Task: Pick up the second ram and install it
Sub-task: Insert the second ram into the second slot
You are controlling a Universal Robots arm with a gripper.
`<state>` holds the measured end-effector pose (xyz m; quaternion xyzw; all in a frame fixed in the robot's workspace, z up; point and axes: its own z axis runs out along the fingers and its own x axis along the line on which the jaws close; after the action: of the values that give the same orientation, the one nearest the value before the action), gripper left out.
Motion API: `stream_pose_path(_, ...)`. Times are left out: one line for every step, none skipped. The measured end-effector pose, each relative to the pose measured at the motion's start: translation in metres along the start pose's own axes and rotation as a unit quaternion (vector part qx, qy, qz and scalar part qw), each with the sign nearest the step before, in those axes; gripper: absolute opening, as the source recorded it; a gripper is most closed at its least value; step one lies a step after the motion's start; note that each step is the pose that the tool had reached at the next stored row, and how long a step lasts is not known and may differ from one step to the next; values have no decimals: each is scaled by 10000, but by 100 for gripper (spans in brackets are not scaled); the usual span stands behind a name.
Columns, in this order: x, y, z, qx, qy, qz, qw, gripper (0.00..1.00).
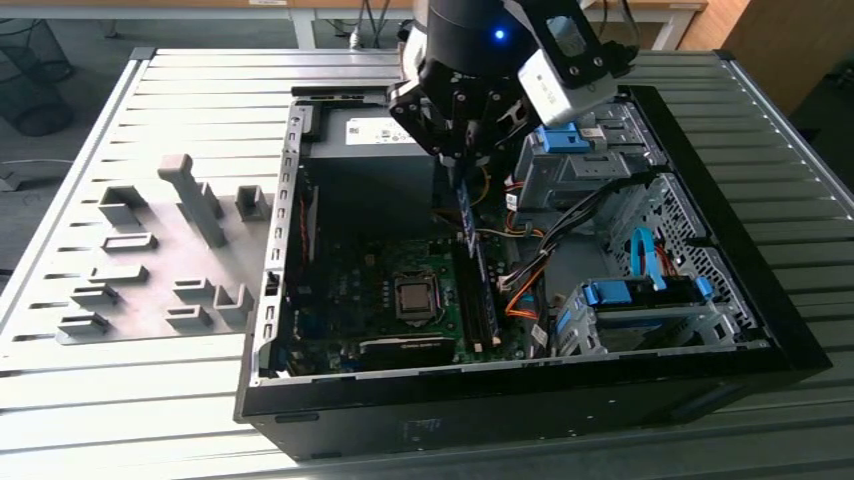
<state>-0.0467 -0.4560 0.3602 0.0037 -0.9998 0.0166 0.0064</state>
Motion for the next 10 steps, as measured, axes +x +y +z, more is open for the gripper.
stream_pose_path(-21,0,5,0,0,0,10000,14)
stream_pose_path(-39,0,11,1,0,0,10000,14)
stream_pose_path(-51,1,22,0,0,0,10000,14)
stream_pose_path(-60,1,37,0,0,0,10000,14)
stream_pose_path(-69,2,54,1,0,0,10000,14)
stream_pose_path(-80,2,73,1,1,2,10000,14)
stream_pose_path(-92,3,92,0,0,5,10000,14)
stream_pose_path(-103,3,109,0,0,7,10000,14)
stream_pose_path(-111,4,127,0,1,7,10000,14)
stream_pose_path(-113,4,144,1,1,7,10000,14)
